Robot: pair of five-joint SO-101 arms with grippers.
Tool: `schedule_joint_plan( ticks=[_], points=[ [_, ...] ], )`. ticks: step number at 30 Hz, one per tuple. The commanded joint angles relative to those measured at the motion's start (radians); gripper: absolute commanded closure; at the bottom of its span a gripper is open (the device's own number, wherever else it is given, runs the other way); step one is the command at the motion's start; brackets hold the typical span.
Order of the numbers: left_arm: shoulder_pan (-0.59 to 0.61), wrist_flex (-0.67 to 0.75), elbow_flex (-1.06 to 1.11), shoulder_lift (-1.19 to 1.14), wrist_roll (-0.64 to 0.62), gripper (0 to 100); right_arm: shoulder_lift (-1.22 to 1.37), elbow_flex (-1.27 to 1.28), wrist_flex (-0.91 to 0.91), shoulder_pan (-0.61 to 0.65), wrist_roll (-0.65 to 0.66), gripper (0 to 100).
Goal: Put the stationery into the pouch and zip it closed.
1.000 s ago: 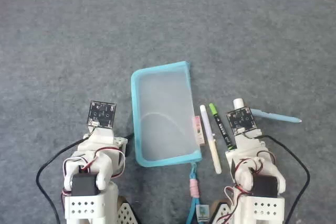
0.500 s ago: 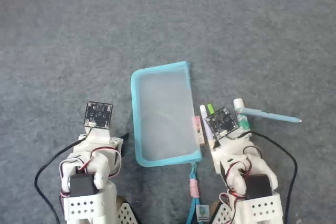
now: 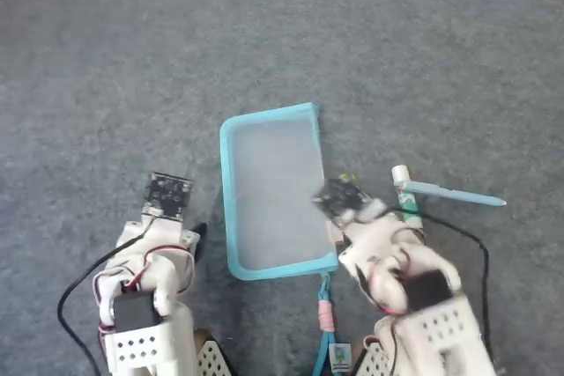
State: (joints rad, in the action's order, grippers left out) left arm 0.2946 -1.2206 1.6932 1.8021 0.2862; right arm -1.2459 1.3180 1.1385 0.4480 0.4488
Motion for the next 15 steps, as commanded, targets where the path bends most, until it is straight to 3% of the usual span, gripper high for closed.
schedule_joint_plan(
  ticks=[1,4,12,15],
  points=[
    [0.077,0.068,-0.007,0.017,0.014,75,0.263,-0.187,0.038,0.162,-0.005,96.7],
    [0.080,0.068,-0.007,0.017,0.014,75,0.390,-0.229,0.064,0.220,0.005,96.5],
    [0.078,0.068,-0.007,0.017,0.014,75,0.585,-0.236,-0.030,0.134,0.034,76.0],
    [0.078,0.066,-0.007,0.017,0.014,75,0.595,-0.247,-0.025,0.128,0.035,74.5]
  ],
)
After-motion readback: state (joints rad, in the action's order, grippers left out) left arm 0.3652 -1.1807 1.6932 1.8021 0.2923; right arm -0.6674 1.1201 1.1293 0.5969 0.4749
